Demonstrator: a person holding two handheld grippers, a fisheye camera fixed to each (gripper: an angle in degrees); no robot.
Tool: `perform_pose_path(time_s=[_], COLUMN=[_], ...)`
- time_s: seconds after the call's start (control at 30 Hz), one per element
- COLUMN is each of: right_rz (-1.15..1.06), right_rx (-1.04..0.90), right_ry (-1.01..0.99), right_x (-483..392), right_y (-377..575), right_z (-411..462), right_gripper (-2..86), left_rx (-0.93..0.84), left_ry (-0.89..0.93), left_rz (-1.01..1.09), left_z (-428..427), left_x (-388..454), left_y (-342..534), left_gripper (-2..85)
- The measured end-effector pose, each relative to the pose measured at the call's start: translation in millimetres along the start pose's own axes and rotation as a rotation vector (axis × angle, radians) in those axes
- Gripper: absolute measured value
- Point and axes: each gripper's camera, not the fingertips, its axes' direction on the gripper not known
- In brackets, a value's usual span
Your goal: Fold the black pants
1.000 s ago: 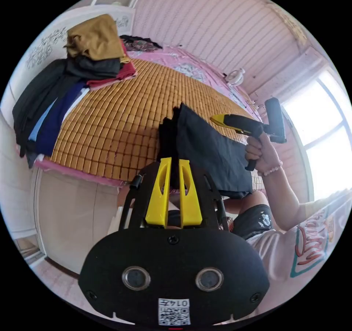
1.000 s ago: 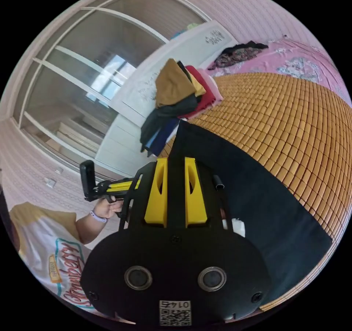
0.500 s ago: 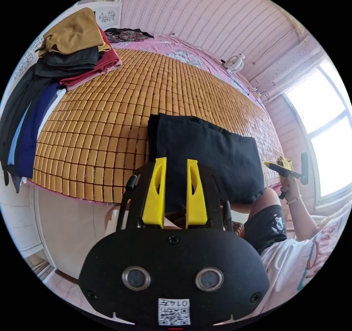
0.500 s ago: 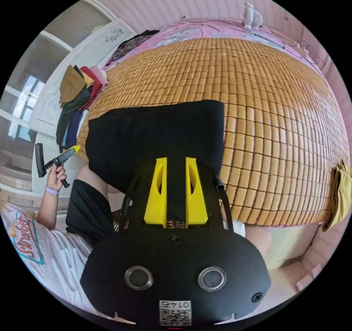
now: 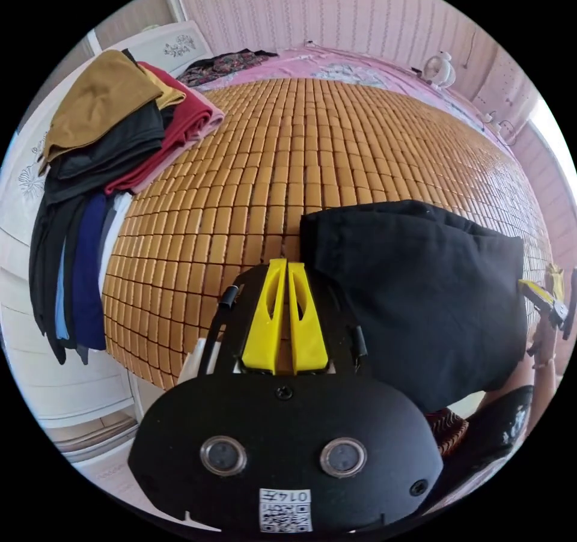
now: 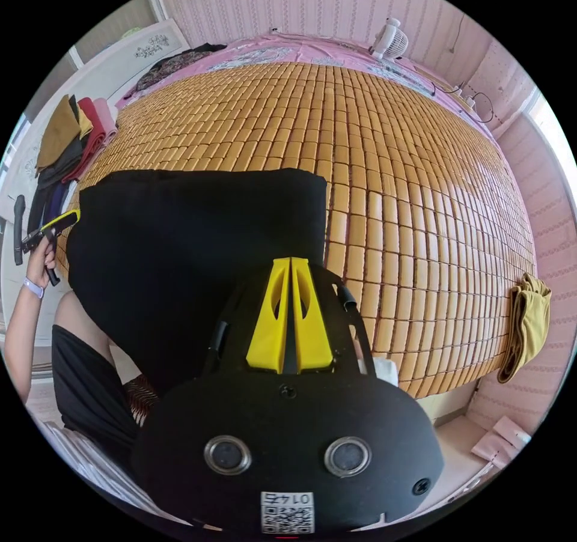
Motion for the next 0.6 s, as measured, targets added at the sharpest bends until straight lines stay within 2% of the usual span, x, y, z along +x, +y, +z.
perform_pose_path(time_s=[0.1, 0.17, 0.27, 0.33, 0.4, 0.47, 0.53, 0.6], right_rz=[0.047, 0.039, -0.096, -0.222, -0.405, -0.521, -0.627, -0.73], right_rx=[-0.016, -0.023, 0.043, 0.066, 0.026, 0.007, -0.013, -0.147], right_ry=[-0.045, -0.056, -0.048, -0.024, -0.149, -0.227, -0.209, -0.13], right_x=[-4.1, -8.8, -32.2, -62.4, -116.0, -159.8, -203.0, -249.9], right_y=[-11.2, -13.9, -15.3, -24.5, -49.7, -71.6, -92.4, -117.8], right_z=[5.4, 2.8, -12.2, -14.4, -5.2, 3.0, 13.4, 46.4], right_gripper=[-0.2, -0.3, -0.3, -0.4, -0.6, -0.8, -0.9, -1.0], left_rx=[0.073, 0.154, 0.252, 0.221, 0.142, 0.098, 0.048, -0.022], left_ry=[0.131, 0.154, 0.28, 0.419, 0.5, 0.504, 0.491, 0.503], left_rz=[-0.05, -0.035, 0.121, 0.269, 0.362, 0.443, 0.441, 0.44], left_z=[-15.4, -38.3, -77.4, -85.1, -77.7, -71.3, -54.7, -37.3], left_x=[-13.7, -13.6, 14.8, 63.7, 109.7, 149.5, 178.8, 192.9], left_y=[-3.2, 6.3, 35.8, 66.2, 91.2, 114.7, 133.3, 139.7], left_gripper=[-0.9, -1.0, -1.0, -1.0, -1.0, -1.0, -1.0, -1.0])
